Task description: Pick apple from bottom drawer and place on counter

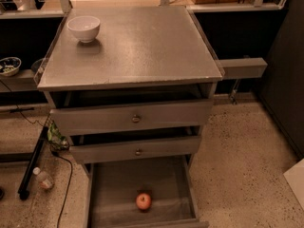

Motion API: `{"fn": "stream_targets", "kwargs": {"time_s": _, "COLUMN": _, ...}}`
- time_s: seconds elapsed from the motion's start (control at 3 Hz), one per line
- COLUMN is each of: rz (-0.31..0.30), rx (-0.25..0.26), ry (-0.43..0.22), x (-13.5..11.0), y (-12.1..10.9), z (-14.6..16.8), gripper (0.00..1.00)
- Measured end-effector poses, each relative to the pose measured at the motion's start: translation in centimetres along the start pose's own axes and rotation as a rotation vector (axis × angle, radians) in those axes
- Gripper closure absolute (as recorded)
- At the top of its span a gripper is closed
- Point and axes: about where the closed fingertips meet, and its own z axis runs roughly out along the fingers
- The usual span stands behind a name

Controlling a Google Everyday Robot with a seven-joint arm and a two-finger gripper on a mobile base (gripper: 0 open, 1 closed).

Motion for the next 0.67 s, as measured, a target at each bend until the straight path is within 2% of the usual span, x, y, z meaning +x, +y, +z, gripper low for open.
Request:
{"fn": "stream_targets", "kwargs": {"time_s": 0.33, "rz": -0.015, "rx": -0.061, "ry": -0.022, "x": 0.16, "y": 0.98, "z": 2.22, "gripper": 0.0}}
{"fn": "stream_targets", "kwargs": {"time_s": 0.67, "rz": -0.016, "rx": -0.062, "ry": -0.023, "x": 0.13, "y": 0.98, "z": 2.3, "gripper": 0.0}}
